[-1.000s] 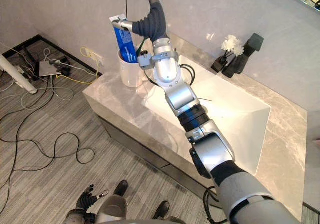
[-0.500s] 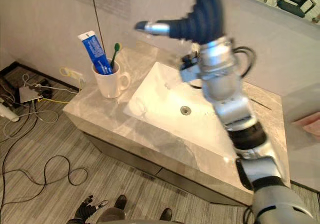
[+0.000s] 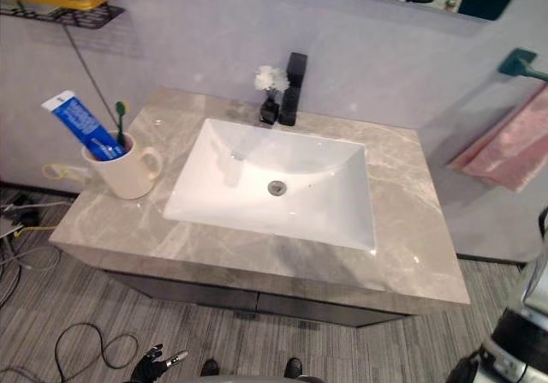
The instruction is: Organize washtable
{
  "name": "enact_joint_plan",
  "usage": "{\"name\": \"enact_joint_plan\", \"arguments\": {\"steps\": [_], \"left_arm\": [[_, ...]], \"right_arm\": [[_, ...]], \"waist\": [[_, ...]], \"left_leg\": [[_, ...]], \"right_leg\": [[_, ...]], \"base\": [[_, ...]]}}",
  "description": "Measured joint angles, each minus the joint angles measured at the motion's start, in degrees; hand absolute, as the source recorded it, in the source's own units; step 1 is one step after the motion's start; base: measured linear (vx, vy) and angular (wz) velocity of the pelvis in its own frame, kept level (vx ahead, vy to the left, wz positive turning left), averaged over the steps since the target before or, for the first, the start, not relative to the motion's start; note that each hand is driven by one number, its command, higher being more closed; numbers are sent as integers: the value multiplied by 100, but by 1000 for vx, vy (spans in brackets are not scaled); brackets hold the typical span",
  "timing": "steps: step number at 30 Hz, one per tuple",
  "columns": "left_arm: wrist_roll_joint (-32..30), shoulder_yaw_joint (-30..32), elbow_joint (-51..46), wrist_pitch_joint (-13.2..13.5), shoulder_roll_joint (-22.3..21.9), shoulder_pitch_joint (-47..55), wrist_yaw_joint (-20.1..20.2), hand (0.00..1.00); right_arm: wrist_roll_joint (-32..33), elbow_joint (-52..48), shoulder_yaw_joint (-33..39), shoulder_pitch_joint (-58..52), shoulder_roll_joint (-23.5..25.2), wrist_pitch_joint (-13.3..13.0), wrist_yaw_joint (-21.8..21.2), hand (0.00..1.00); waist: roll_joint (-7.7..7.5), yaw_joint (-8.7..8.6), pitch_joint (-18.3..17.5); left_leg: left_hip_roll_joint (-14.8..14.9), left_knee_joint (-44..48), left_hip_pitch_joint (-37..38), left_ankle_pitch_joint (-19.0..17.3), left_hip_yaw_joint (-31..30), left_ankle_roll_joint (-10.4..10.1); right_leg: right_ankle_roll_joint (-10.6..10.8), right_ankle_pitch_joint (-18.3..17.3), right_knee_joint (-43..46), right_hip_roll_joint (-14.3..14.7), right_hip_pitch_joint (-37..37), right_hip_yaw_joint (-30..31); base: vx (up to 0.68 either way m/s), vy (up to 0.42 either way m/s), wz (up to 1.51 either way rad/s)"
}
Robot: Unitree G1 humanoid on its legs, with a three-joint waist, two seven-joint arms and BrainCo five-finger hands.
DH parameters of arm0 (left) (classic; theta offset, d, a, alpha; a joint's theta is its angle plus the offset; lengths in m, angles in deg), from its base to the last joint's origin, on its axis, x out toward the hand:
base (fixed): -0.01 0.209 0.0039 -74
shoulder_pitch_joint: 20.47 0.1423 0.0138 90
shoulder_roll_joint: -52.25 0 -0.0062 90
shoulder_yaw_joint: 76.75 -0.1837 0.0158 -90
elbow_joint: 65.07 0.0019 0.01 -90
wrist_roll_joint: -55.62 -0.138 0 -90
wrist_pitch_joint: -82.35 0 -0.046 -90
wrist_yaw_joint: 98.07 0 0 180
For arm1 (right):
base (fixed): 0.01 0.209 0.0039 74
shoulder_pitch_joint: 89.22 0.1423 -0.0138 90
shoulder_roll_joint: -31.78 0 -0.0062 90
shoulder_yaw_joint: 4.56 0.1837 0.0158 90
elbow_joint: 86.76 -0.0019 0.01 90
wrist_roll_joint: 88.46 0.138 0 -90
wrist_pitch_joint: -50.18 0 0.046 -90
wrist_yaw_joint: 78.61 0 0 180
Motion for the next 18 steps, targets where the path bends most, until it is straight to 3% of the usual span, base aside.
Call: {"name": "enact_joint_plan", "arguments": {"steps": [6, 9, 14, 15, 18], "left_arm": [[0, 374, 31, -28, -205, 11, 39, 0], [11, 397, -55, -32, -246, 6, 38, 0], [129, 440, -216, -30, -527, -132, 28, 0], [168, 417, -225, -30, -761, -169, 28, 0], [267, 312, -281, -22, -899, -295, 24, 0]], "right_arm": [[-459, 299, -219, -1446, 1788, 832, -21, 0], [-377, 311, -682, -1797, 2333, 904, -17, 0], [112, 1245, -1690, -2176, 2682, 950, -49, 0], [269, 1528, -1899, -2203, 2689, 955, -115, 0], [458, 2418, -2443, -2264, 2699, 973, -436, 0]], "waist": [[121, -12, -115], [146, 28, -127], [174, 33, -116], [195, 40, -118], [247, 72, -104]], "left_leg": [[86, -4, 137, -97, 357, -16], [120, 0, 292, -166, 670, -15], [157, 113, 496, -326, 971, -26], [151, 118, 523, -353, 1016, -13], [155, 112, 569, -369, 1104, -13]], "right_leg": [[5, 7, -9, 42, -44, 265], [7, 2, 24, 36, -38, 325], [2, 4, 154, -29, 121, 169], [14, -6, 159, -45, 154, 167], [27, -26, 198, -60, 166, 130]], "base": [[7, -6, -27], [9, 12, -39], [10, 16, -28], [-18, 35, -7], [-2, 18, -5]]}}
